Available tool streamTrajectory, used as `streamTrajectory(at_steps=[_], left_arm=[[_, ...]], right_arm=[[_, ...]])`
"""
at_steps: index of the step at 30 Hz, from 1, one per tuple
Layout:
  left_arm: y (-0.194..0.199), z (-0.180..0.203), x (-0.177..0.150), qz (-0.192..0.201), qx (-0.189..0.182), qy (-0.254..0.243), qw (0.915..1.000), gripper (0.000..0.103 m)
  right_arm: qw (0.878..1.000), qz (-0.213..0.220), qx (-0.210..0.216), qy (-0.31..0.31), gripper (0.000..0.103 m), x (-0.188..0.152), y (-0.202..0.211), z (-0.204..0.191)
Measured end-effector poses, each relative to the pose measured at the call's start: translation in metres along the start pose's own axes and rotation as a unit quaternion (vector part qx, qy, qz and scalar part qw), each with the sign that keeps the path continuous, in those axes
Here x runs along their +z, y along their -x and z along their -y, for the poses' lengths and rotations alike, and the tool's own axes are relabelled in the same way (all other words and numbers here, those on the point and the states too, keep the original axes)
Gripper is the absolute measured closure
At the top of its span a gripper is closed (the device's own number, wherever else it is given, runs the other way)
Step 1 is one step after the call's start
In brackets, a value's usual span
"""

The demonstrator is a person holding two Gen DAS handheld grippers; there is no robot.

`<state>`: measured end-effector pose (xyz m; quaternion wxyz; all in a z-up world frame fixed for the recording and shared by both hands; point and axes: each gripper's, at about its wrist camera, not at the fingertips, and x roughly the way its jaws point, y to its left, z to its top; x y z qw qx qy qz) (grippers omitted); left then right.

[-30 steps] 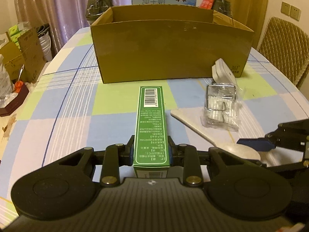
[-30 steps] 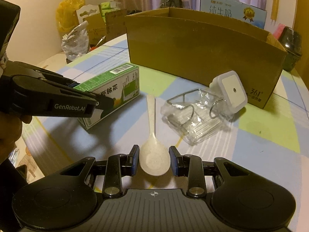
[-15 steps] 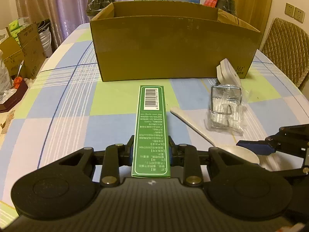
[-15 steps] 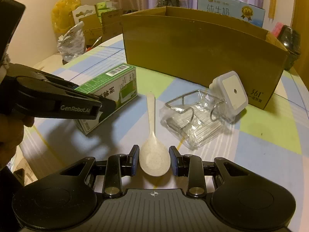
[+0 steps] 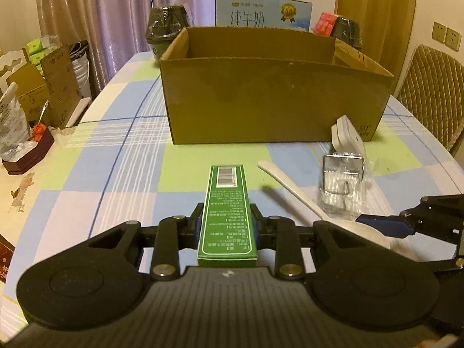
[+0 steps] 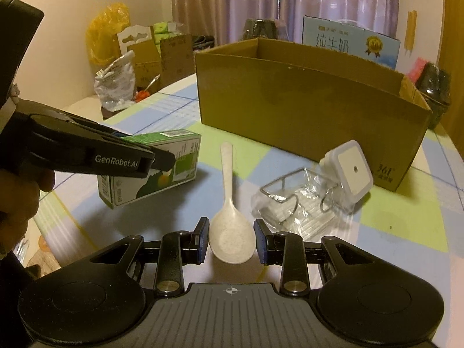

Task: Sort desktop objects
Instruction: 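Carry the green box and white spoon over the cardboard box with both tools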

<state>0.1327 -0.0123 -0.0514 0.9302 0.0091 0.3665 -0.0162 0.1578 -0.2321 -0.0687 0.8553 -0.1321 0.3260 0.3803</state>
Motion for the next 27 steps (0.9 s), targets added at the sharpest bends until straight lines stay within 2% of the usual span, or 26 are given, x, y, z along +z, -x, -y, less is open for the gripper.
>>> streamTrajectory(at_steps=[12,27], left_arm=[[0.008,-0.004,0.007,0.013,-0.003,0.009,0.9999,0.078],[0.043,0.004,0.053,0.085,-0.011,-0.001,0.9963,0.078]], right_arm=[[1.000,0.020,-0.002,0.002,0.073,0.006,0.007,0.001],[0.995,0.093,-0.028,0.011,0.073,0.035,0.041,0.006]])
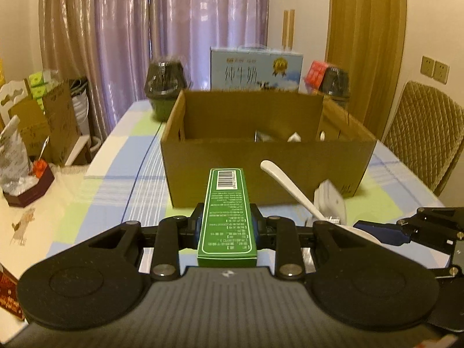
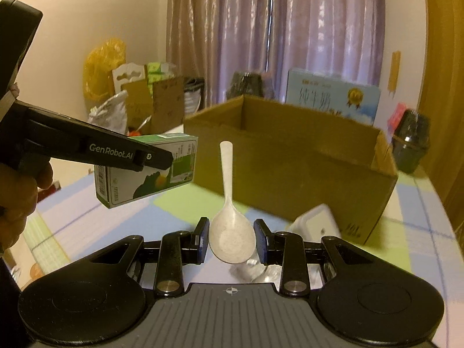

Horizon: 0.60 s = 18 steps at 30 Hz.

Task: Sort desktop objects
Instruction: 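Carry the green box and white spoon over the cardboard box with both tools, then lower the green box and spoon into the cardboard box and open both tools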

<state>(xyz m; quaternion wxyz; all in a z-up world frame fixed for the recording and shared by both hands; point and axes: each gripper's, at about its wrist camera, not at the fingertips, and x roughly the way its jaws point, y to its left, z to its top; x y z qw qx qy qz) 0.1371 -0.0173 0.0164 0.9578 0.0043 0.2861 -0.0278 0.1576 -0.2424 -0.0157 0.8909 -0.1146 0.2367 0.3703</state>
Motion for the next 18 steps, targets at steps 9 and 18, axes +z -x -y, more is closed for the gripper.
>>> streamTrajectory(at_steps=[9,18], left_arm=[[-0.004,0.009,0.054,0.047,-0.006,0.006,0.9988,0.078],[-0.046,0.015,0.105,0.065,-0.015,-0.005,0.9978,0.078]], right_arm=[[0.998,0.046,-0.039,-0.027,0.073,0.040,0.008,0.028],[0.994,0.062,-0.078,-0.051,0.073,0.077,-0.015,0.087]])
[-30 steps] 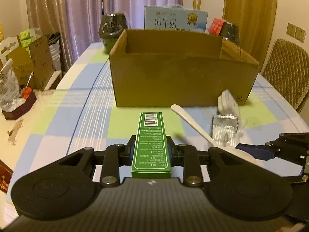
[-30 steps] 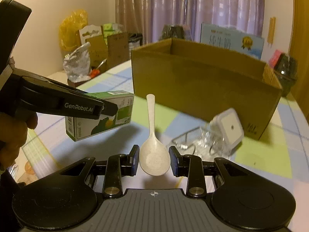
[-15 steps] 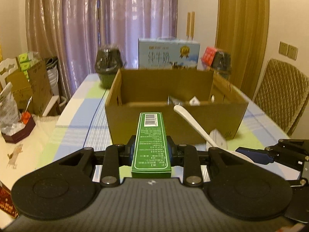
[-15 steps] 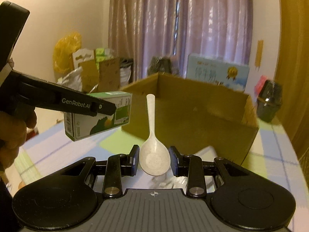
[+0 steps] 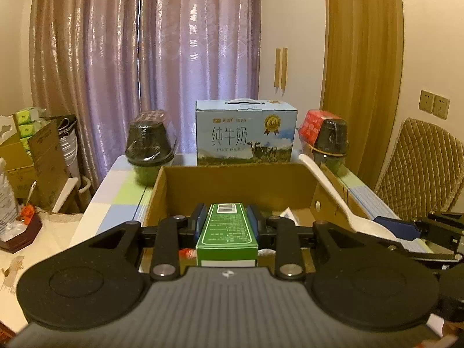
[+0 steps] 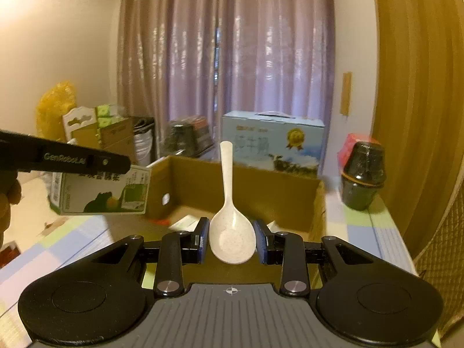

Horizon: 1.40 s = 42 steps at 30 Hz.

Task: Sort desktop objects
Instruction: 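Lower the green box and spoon into the cardboard box and open both tools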

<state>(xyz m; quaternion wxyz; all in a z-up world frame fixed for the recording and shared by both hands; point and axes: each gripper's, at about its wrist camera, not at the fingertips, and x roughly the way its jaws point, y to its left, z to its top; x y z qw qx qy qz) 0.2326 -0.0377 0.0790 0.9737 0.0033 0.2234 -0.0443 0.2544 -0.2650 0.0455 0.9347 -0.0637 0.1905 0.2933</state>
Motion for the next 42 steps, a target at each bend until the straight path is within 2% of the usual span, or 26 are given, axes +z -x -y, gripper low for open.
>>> streamTrajectory(at_steps=[8,13,16,24,33,38,42], left_arm=[[-0.060,-0.006,0.021,-0.005,-0.012,0.013,0.9998,0.078],[-0.094,-0.010,0.019,-0.023,-0.024,0.023,0.9992,0.078],[-0.107,-0.015,0.012,-0.035,-0.016,0.034,0.9987,0.078],[-0.109,-0.025,0.007,-0.041,-0.010,0.042,0.9982,0.077],[-0.108,-0.024,0.002,-0.058,-0.008,0.041,0.9974,0.068],[-0.108,-0.024,0.000,-0.064,-0.010,0.043,0.9970,0.059],[-0.110,-0.024,0.000,-0.065,-0.010,0.045,0.9968,0.058]], right_arm=[[1.000,-0.010,-0.004,-0.019,0.073,0.026,-0.049,0.023],[0.999,-0.030,-0.004,-0.028,0.073,0.028,-0.082,0.029],[0.998,-0.043,-0.004,-0.037,0.073,0.026,-0.096,0.033],[0.996,-0.054,0.012,-0.073,0.073,0.029,-0.107,0.035],[0.996,-0.050,0.016,-0.073,0.073,0.029,-0.109,0.027],[0.997,-0.054,0.013,-0.062,0.058,0.027,-0.111,0.024],[0.996,-0.052,0.013,-0.066,0.055,0.027,-0.110,0.026]])
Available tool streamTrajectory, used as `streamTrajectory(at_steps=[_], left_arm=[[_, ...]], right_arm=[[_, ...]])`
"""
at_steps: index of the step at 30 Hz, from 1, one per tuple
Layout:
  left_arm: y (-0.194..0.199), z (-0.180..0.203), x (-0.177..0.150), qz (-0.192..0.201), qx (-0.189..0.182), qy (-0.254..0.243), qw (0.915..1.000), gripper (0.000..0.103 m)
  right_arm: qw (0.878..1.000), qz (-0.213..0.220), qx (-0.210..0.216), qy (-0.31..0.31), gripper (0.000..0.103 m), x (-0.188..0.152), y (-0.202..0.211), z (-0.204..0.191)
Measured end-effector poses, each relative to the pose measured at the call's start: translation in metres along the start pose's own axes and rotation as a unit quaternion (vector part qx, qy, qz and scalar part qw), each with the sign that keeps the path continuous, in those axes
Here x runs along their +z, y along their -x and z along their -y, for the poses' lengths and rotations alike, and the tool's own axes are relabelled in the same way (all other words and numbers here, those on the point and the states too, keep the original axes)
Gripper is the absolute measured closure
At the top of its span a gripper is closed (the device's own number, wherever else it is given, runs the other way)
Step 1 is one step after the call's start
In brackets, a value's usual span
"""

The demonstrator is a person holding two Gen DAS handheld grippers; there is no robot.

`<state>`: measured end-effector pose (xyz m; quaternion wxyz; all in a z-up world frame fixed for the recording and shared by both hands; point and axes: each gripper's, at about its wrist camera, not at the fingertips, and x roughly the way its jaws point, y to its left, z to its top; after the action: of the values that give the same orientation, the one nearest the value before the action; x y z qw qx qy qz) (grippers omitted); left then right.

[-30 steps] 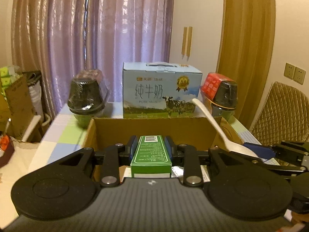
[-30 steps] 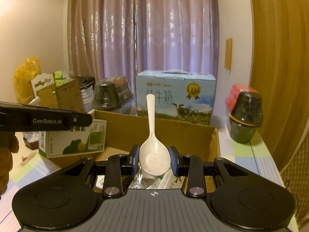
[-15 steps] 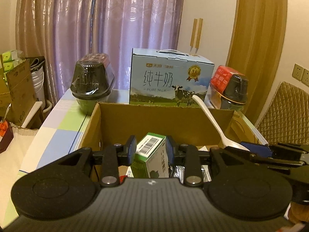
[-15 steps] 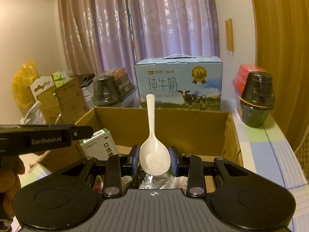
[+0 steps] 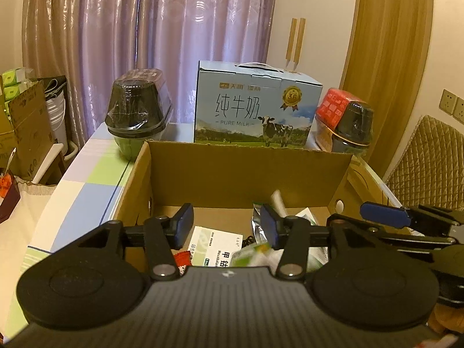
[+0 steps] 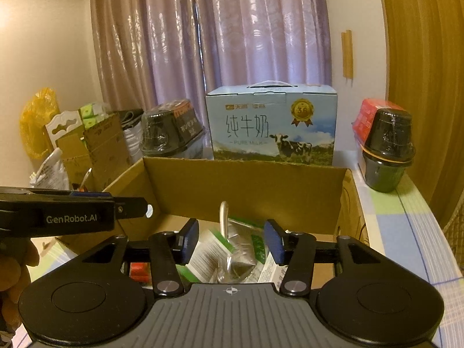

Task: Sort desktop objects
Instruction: 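Lower the green box and spoon into the cardboard box and open both tools, then withdraw both tools from the cardboard box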

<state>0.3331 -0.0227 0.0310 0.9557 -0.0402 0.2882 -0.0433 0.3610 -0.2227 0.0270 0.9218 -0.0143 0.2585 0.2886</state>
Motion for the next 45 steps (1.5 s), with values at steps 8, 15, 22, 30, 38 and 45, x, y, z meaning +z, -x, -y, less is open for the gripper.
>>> streamTrajectory(at_steps=[8,15,22,30,38,45], left_arm=[[0.001,-0.001,-0.002,0.000,-0.002,0.001,1.0000,0.054],[0.002,-0.002,-0.003,-0.003,-0.002,-0.002,1.0000,0.050],[0.008,-0.003,-0.006,-0.003,0.001,-0.005,1.0000,0.044],[0.028,0.002,-0.016,0.001,-0.003,-0.017,0.9999,0.037],[0.058,0.002,-0.034,0.003,-0.006,-0.017,0.9998,0.034],[0.089,0.010,-0.061,0.002,-0.011,-0.023,0.9997,0.026]], right_arm=[[1.000,0.004,-0.002,0.003,0.048,-0.001,0.003,0.000],[1.000,0.008,-0.009,-0.007,0.044,-0.001,0.008,0.008],[0.999,0.018,-0.024,-0.021,0.038,-0.005,0.024,0.020],[0.998,0.038,-0.038,-0.039,0.033,-0.018,0.060,0.030],[0.997,0.030,-0.046,-0.049,0.026,-0.043,0.097,0.032],[0.996,0.000,-0.053,-0.066,0.022,-0.067,0.116,0.035]])
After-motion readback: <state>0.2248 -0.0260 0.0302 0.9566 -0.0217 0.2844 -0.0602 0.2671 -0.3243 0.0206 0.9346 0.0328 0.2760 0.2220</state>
